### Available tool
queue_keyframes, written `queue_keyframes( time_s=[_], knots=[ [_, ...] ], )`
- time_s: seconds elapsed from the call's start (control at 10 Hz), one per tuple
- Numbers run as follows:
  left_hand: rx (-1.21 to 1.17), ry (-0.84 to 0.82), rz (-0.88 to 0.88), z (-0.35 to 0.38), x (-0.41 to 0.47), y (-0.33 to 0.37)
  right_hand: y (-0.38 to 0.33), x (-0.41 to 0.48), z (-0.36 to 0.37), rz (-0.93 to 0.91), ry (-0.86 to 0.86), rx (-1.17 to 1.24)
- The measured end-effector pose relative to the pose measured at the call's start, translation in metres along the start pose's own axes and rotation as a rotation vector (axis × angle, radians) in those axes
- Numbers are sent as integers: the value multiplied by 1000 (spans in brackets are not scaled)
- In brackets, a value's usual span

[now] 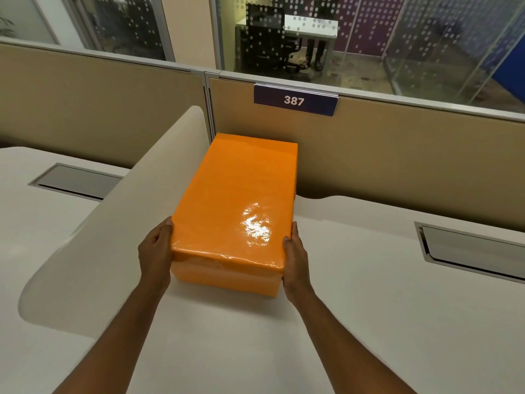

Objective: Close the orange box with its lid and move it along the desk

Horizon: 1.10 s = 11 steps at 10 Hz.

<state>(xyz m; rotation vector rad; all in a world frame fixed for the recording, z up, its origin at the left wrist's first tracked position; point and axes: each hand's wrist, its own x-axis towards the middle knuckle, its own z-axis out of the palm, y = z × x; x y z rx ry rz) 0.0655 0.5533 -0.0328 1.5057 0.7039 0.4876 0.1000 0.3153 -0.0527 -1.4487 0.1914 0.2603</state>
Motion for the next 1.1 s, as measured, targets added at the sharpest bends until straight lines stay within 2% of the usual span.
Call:
queue_keyframes(
  time_s=[0.2,0.3,0.5,0.8,1.0,1.1],
  knots=[
    [29,299,-61,6,5,-1,0,-2,10,-5,13,-78],
    [18,343,-44,7,5,-6,-3,2,15,-9,10,-123],
    [94,324,80,5,-5,-14,-8,9,28,-16,1,-215],
    [264,460,149,7,2,-8,-4,13,41,10,10,-190],
    [275,545,120,9,-13,-5,-16,3,37,58,-46,-257],
    [280,567,213,13,-24,-11,-15,1,27,81,-40,-251]
  ],
)
